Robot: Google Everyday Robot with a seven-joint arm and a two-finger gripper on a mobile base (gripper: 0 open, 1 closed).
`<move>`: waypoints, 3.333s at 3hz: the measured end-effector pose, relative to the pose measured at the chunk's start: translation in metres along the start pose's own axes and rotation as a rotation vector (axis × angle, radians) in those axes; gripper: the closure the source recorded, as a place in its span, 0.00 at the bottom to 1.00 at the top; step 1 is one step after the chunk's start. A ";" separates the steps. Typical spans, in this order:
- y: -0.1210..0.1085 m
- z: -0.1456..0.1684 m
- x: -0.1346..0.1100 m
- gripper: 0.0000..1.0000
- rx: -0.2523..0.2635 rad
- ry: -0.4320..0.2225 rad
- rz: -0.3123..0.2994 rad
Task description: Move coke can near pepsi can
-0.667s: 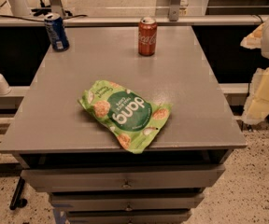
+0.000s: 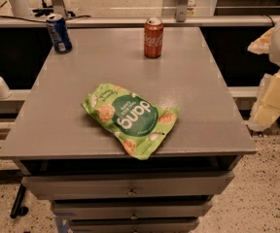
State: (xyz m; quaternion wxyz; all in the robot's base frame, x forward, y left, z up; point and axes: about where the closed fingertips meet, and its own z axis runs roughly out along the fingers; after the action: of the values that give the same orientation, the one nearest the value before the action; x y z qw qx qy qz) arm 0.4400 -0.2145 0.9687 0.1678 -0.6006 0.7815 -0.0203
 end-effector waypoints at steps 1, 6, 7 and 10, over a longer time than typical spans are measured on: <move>-0.014 0.025 -0.002 0.00 -0.005 -0.076 0.042; -0.184 0.125 -0.072 0.00 0.236 -0.501 0.287; -0.186 0.124 -0.072 0.00 0.245 -0.515 0.307; -0.255 0.172 -0.116 0.00 0.246 -0.799 0.543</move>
Offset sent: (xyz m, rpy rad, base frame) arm 0.1271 0.0100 -0.0691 0.2950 -0.1173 -0.1003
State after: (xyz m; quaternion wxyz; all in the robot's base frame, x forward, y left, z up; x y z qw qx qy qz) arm 0.7529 -0.1461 0.8940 0.5231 -0.3121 0.7760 0.1638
